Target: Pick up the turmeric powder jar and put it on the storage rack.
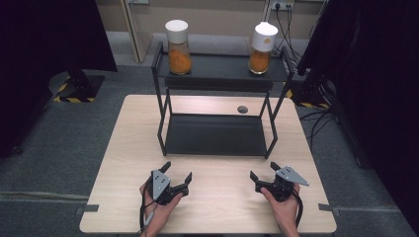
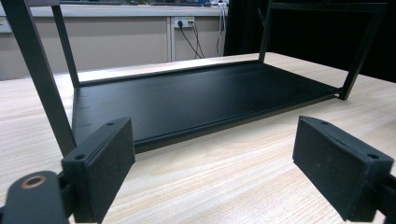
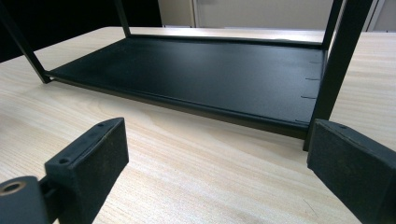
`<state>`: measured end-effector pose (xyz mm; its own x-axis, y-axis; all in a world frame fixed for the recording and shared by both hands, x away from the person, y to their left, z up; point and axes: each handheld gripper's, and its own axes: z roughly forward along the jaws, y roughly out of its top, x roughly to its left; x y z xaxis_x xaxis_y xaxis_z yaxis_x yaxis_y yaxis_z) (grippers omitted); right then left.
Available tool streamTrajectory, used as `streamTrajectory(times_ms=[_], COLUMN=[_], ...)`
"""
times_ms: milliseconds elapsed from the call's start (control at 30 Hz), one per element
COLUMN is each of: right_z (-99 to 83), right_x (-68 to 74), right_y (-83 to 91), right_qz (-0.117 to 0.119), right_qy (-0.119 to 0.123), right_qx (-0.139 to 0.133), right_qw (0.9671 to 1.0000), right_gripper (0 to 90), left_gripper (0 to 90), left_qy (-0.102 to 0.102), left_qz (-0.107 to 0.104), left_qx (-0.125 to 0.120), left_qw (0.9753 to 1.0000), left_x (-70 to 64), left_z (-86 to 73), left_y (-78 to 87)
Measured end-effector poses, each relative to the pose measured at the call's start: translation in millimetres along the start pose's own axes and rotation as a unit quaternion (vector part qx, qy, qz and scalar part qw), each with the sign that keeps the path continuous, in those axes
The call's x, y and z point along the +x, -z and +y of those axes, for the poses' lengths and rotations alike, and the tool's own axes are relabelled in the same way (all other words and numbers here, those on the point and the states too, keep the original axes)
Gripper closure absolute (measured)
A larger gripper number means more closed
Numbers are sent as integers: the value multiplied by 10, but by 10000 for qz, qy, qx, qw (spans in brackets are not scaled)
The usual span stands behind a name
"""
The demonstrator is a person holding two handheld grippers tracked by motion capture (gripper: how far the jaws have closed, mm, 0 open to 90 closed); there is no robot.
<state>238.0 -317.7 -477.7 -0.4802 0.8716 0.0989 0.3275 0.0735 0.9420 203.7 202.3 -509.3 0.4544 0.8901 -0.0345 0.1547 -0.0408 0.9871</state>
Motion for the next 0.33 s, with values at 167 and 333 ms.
streamTrajectory(times_ms=[167,333], right_z=[11,-5], right_x=[3,10], right_y=[-6,0], right_qz=[17,35], right_qy=[52,52], right_qx=[32,-15], right_qw=[10000,10000], right_gripper=[49,37], left_gripper=[127,126], left_qy=[56,47], left_qz=[-18,-36], left_qx=[-25,-4], left_qw=[10000,10000], left_x=[13,17], left_z=[-8,0], left_y=[-1,-6])
